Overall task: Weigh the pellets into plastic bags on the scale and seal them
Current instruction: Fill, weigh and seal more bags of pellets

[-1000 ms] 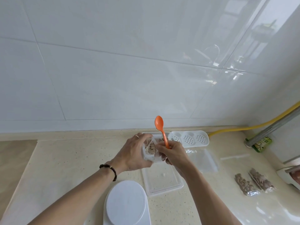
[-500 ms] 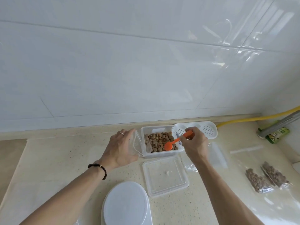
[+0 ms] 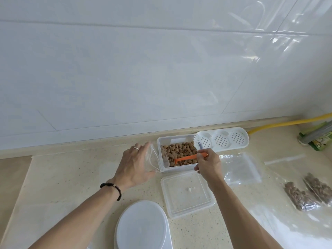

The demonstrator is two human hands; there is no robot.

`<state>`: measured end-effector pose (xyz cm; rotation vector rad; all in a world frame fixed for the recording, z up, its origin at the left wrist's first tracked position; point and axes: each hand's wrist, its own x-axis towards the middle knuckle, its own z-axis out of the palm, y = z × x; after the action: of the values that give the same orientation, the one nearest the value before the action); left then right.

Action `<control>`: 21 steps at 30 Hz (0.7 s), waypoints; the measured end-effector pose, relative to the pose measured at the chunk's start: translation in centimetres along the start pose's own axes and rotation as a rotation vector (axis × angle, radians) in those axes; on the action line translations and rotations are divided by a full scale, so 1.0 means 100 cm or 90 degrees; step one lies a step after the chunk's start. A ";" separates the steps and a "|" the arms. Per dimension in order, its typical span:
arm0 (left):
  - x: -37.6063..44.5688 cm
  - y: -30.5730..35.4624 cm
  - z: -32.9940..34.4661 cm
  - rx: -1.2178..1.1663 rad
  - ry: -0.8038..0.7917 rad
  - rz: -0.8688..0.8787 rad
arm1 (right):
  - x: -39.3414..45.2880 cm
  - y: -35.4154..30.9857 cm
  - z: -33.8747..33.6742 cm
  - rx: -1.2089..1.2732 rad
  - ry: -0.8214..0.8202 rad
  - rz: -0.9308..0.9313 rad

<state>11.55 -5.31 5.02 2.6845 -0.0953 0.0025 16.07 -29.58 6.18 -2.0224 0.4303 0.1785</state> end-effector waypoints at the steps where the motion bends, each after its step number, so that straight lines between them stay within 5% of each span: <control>1: 0.001 0.001 0.001 0.007 0.002 -0.003 | 0.000 0.002 0.002 0.025 -0.004 0.019; 21: 0.041 0.038 0.003 0.067 0.001 0.004 | 0.002 -0.021 -0.063 0.281 0.131 0.040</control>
<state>15.41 -9.13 6.49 2.7895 -0.1070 0.0116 16.69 -34.34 10.82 -1.5987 0.6049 -0.0834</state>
